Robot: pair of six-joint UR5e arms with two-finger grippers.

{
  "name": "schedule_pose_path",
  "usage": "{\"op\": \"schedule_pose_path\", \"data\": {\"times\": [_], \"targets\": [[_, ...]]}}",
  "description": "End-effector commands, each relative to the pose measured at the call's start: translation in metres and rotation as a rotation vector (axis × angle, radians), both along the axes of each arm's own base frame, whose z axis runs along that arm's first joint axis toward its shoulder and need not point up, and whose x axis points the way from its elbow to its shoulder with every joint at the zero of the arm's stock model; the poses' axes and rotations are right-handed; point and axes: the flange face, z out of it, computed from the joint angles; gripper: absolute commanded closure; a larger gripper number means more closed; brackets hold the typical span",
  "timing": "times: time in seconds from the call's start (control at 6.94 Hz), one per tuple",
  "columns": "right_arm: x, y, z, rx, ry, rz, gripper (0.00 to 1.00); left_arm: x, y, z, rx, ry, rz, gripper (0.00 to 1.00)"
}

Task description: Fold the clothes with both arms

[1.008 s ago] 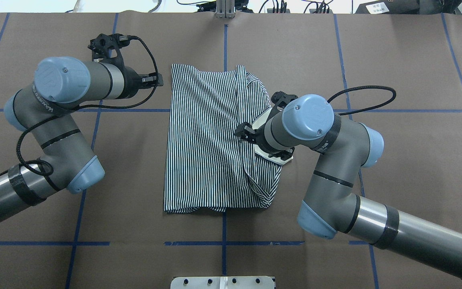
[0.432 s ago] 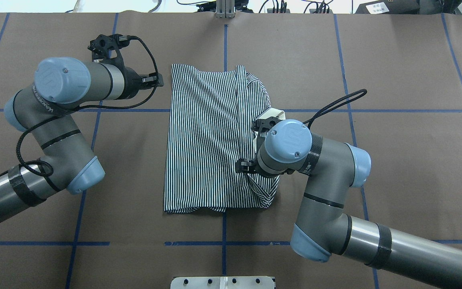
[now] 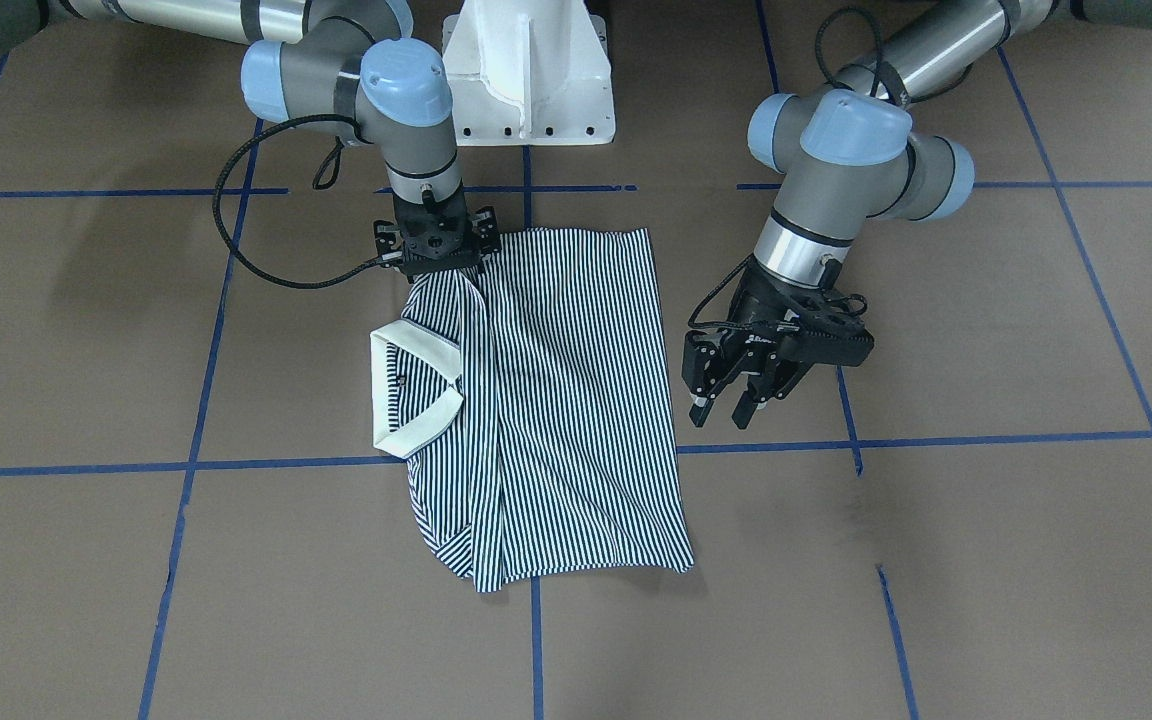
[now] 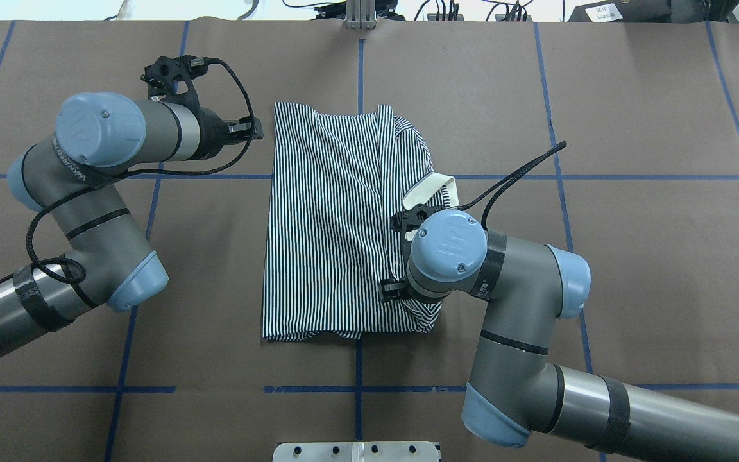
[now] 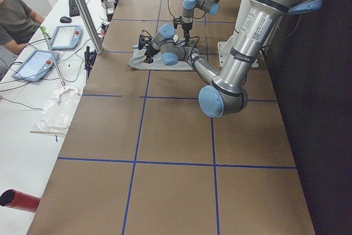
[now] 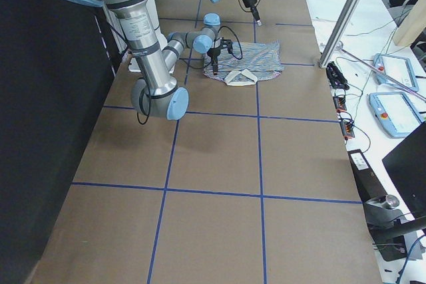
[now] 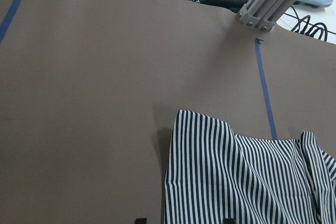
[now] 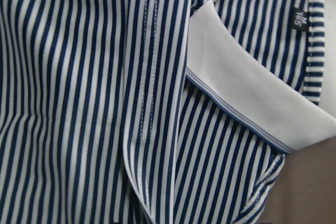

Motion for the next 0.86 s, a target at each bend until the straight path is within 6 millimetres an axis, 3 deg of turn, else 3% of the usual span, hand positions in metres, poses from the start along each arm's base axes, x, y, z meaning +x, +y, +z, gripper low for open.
{"op": "schedule_pose_path", "data": {"times": [0.0,0.14,0.29,0.43,0.72], "targets": [[-0.003,0.008,-0.003,0.011,0.003,-0.014,0.6,0.001,0.001,-0.002,-0.031,0.024,-0.014,0.43],[-0.006,0.011,-0.003,0.011,0.003,-0.02,0.67,0.001,0.001,-0.002,-0.032,0.024,-0.014,0.43],[-0.004,0.012,-0.005,0.012,-0.002,-0.021,0.88,0.001,0.001,-0.002,-0.032,0.024,-0.014,0.43],[0.002,0.014,-0.005,0.013,-0.008,-0.022,1.0,0.001,0.001,-0.002,-0.037,0.028,-0.017,0.43],[0.008,0.017,0.0,0.014,-0.007,-0.023,1.0,0.002,0.002,-0.001,-0.048,0.032,-0.02,0.43]]}}
